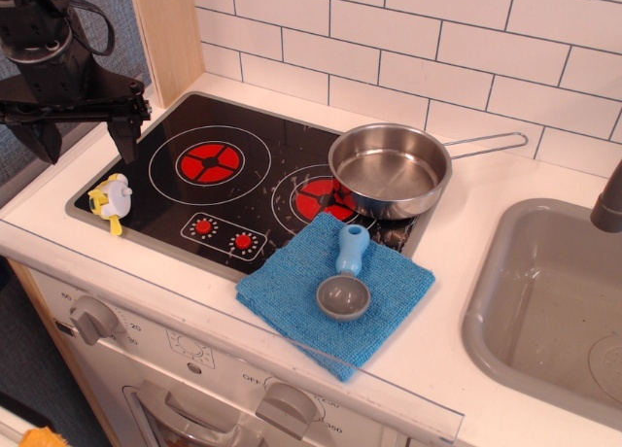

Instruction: Put the pot on the upper left of the stove.

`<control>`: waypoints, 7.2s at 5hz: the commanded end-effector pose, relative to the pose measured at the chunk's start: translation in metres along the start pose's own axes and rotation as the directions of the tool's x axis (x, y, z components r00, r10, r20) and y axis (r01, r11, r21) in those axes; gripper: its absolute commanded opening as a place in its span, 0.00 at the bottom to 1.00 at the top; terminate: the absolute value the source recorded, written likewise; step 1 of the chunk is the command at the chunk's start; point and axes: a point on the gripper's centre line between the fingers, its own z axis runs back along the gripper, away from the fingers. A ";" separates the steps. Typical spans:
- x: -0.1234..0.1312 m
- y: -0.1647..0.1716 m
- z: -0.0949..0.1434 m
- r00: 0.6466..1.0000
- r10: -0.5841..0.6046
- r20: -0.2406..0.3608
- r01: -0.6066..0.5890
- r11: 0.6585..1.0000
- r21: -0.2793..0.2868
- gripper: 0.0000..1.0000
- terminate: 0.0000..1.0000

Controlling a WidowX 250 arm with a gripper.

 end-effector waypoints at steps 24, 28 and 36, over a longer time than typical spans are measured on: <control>0.066 0.030 -0.067 0.997 -0.059 -0.046 0.053 0.992 -0.113 0.00 0.00; 0.065 -0.001 -0.078 0.993 -0.077 -0.091 0.065 0.990 -0.123 1.00 0.00; 0.064 0.013 0.004 0.991 -0.099 0.094 0.107 0.990 -0.094 1.00 1.00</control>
